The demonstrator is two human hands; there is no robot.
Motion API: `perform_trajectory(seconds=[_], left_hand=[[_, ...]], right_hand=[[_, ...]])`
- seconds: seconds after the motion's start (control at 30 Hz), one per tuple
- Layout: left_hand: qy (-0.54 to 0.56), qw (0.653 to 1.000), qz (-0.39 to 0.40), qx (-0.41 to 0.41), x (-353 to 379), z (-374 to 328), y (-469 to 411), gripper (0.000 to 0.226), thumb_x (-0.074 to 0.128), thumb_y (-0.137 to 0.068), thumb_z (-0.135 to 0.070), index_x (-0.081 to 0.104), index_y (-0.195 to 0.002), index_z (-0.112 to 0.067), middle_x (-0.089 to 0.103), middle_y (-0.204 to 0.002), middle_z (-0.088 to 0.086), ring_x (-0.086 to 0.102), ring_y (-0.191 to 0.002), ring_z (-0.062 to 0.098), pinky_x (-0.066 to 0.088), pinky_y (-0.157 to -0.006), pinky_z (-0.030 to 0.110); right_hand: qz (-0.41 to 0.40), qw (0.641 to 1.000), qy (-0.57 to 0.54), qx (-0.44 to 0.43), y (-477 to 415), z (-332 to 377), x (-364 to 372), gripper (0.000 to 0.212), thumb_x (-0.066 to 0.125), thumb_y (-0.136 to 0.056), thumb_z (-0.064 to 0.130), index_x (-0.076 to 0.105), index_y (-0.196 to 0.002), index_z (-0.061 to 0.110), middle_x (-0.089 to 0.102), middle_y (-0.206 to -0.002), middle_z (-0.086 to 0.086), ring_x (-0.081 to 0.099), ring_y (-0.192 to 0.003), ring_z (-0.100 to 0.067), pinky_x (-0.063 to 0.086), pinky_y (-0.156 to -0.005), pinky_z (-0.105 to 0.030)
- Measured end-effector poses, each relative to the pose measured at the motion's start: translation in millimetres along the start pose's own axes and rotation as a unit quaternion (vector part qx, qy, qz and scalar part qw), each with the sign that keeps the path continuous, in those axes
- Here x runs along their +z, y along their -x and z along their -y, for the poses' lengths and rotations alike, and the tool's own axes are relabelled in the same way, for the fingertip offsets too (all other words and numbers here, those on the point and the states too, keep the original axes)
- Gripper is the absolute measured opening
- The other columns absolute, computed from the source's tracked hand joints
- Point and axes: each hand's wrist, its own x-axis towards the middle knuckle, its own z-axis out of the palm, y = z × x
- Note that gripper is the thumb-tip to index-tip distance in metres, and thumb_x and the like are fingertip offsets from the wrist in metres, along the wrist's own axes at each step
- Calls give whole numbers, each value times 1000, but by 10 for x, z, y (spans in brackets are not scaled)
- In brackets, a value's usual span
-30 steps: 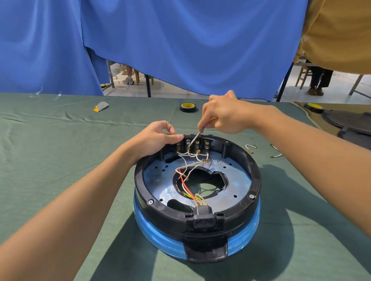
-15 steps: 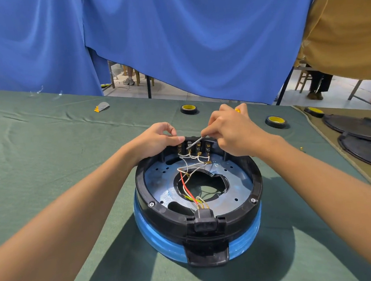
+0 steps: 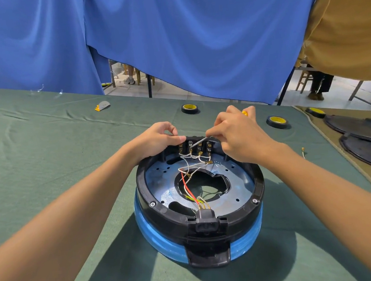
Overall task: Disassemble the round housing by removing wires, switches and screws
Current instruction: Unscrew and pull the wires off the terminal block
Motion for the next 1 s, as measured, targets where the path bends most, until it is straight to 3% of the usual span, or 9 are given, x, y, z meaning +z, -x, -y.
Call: perform_trajectory(seconds=[0.2, 0.4, 0.6, 0.73, 1.0], left_hand=[[0, 1000, -2, 2, 1, 18, -17, 22, 71, -88, -32, 53, -85, -18, 65, -85, 12, 59, -78, 26, 50, -81, 45], [-4, 1000, -8, 4, -7, 49, -41, 24, 73, -87, -34, 53, -85, -20, 60, -73, 3, 53, -67, 18, 43, -69, 35], [-23, 1000, -12, 7, -14, 62, -62, 25, 72, -87, -36, 52, -85, -21, 60, -75, 0, 51, -67, 14, 41, -68, 31], [-26, 1000, -10, 5, -18, 72, -76, 25, 72, -87, -37, 52, -85, -21, 60, -77, 1, 51, -68, 16, 41, -68, 31], [-21, 1000, -11, 7, -23, 98, -100, 25, 73, -86, -36, 52, -83, -22, 62, -80, 1, 53, -73, 17, 41, -73, 34]], right_hand=[[0, 1000, -11, 11, 39, -1, 59, 38, 52, -90, 6, 73, -104, 34, 59, -97, 4, 39, -99, -18, 10, -69, -34], [78, 996, -32, -13, -197, -87, -67, 38, 52, -94, 6, 73, -107, 36, 58, -100, 7, 33, -99, -15, 16, -78, -37], [171, 983, -53, -29, -463, -174, -172, 32, 52, -97, 10, 74, -105, 32, 63, -100, 12, 37, -98, -9, 22, -88, -40], [196, 978, -48, -44, -557, -178, -211, 27, 53, -98, 16, 74, -106, 31, 66, -107, 9, 45, -108, -15, 23, -95, -41], [215, 974, -47, -55, -632, -199, -216, 28, 54, -97, 16, 73, -104, 35, 66, -106, 8, 49, -106, -18, 26, -99, -42]])
